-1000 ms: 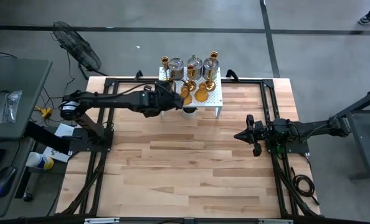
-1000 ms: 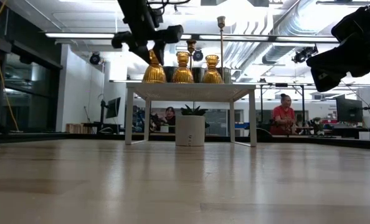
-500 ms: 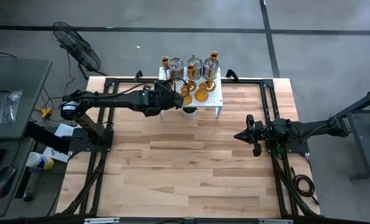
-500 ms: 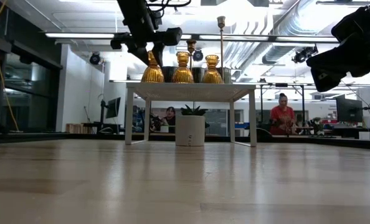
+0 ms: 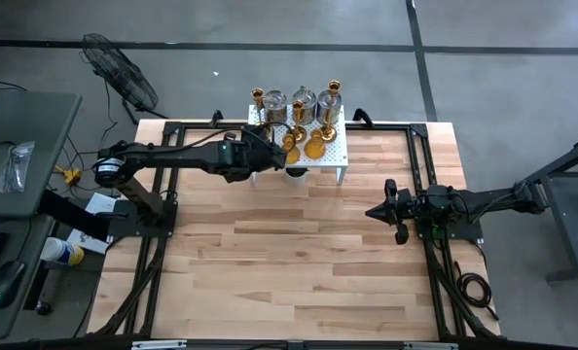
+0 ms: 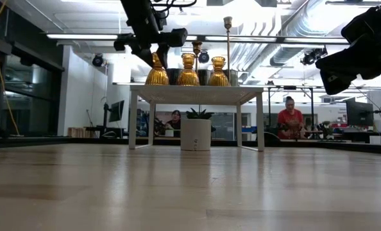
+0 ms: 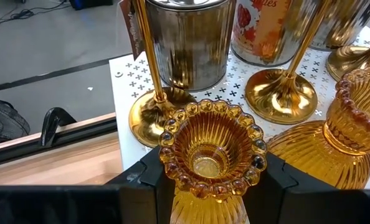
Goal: Pick & Place candle stick holders
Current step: Put the gold candle holder on the shelf
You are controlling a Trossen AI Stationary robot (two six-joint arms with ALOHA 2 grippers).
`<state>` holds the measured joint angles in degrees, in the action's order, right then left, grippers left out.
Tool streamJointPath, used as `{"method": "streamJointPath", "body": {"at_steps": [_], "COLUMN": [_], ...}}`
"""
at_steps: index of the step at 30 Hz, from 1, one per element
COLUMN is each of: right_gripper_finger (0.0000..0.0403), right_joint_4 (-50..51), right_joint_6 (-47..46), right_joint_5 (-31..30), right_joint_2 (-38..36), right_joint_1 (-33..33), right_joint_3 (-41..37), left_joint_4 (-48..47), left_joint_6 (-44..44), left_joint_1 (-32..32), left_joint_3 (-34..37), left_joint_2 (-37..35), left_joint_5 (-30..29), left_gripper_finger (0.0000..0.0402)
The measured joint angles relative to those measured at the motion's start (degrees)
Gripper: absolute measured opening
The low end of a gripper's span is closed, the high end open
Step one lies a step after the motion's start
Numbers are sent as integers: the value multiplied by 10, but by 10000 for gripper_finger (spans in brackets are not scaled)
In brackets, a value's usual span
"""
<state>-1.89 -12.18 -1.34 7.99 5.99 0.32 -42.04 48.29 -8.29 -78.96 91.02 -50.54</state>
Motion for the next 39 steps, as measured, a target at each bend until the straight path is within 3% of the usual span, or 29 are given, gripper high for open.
{"method": "streamJointPath", "body": {"at_steps": [17, 31, 39], "right_gripper_finger": [3, 3, 3], "right_joint_4": [0, 0, 0], "right_joint_6": [0, 0, 0], "right_joint_5": [0, 0, 0], "right_joint_2": [0, 0, 0], "right_joint_1": [0, 0, 0], "right_joint_3": [0, 0, 0], "left_joint_4": [28, 33, 34], "left_joint_6": [2, -1, -9], "left_joint_1": [0, 0, 0], "left_joint_3": [21, 22, 22], "left_joint_2": [-1, -1, -5], "left_joint_5": [-5, -30, -32], "left_gripper_finger": [142, 251, 283]}}
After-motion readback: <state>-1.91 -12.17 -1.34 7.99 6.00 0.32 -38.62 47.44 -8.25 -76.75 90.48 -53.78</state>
